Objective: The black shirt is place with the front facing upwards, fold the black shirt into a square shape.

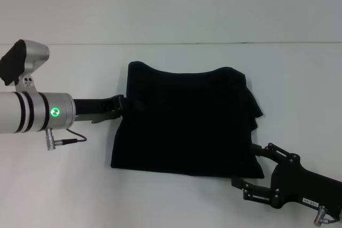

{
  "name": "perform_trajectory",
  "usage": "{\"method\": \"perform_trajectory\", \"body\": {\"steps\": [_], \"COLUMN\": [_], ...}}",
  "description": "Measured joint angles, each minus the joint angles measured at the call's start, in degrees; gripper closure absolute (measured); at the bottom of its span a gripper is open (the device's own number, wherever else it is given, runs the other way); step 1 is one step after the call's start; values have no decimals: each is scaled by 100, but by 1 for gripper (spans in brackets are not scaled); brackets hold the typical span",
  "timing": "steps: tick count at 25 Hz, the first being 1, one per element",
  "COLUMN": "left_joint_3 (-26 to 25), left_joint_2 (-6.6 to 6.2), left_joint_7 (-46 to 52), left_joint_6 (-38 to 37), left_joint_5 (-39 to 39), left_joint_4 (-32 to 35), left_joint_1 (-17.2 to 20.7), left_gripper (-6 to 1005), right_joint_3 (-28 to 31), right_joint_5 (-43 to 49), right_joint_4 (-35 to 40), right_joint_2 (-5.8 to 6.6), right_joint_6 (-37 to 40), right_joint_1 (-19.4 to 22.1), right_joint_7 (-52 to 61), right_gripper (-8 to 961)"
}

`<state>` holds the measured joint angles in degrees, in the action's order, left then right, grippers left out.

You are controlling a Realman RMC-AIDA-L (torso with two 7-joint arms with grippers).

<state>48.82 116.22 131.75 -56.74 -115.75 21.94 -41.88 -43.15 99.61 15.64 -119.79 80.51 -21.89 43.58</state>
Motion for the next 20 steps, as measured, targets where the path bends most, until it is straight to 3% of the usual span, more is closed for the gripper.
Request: {"method": "perform_trajectory", "body": {"steps": [9,17,20], "left_joint_3": [-25,-70,-150], "left_joint_2": [15,22,26], "left_joint_7": [4,-2,-56], "left_joint_6": [-5,-143,-243], "left_joint_5": [38,374,716], "left_joint_4": [-35,-46,-46], "left_joint_1": [5,164,380], "left_gripper": [760,913,915], "right_joint_3": [0,14,32], "right_joint_5": [-20,-36,-40], "right_joint_4": [10,21,32], "right_joint_2": [0,0,0], "right_joint_6": [0,-1,-1], "right_joint_1": [1,-5,-19], "right_joint_7": [11,11,11], "right_gripper": [6,7,7]}}
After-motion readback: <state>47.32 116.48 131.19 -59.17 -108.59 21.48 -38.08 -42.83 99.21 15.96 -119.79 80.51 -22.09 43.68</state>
